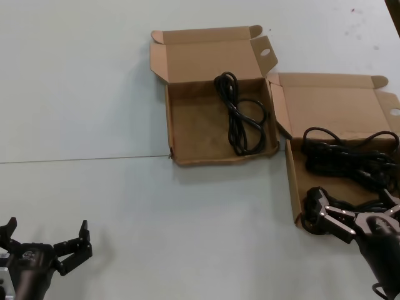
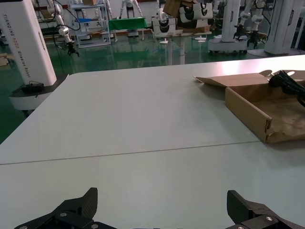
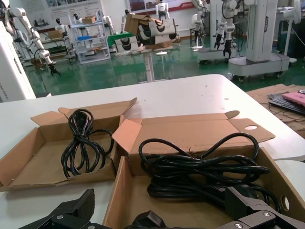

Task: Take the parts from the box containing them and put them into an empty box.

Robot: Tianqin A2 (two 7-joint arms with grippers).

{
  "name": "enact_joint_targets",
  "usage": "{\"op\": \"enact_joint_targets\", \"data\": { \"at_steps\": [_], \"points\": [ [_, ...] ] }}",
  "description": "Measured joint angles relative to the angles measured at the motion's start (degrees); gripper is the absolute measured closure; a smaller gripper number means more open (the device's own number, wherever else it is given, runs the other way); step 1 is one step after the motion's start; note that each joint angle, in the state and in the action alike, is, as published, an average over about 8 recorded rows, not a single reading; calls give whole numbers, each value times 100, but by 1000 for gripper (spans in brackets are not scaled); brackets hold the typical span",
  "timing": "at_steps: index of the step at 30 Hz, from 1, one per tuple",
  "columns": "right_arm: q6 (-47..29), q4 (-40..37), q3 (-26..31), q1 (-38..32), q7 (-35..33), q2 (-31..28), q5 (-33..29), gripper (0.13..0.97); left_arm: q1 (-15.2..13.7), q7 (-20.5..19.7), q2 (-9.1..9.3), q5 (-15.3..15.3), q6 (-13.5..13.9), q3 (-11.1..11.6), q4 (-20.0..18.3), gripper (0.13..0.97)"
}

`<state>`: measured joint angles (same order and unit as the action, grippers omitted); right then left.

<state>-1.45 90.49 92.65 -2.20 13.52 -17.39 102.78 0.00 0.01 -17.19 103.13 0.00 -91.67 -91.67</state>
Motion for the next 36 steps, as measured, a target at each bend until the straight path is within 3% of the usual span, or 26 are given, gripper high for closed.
{"op": "enact_joint_targets", "data": {
  "at_steps": [36],
  "points": [
    [0, 0, 0, 0, 0, 0, 0, 129, 0, -1, 0, 0, 0, 0, 0, 132]
  ]
}}
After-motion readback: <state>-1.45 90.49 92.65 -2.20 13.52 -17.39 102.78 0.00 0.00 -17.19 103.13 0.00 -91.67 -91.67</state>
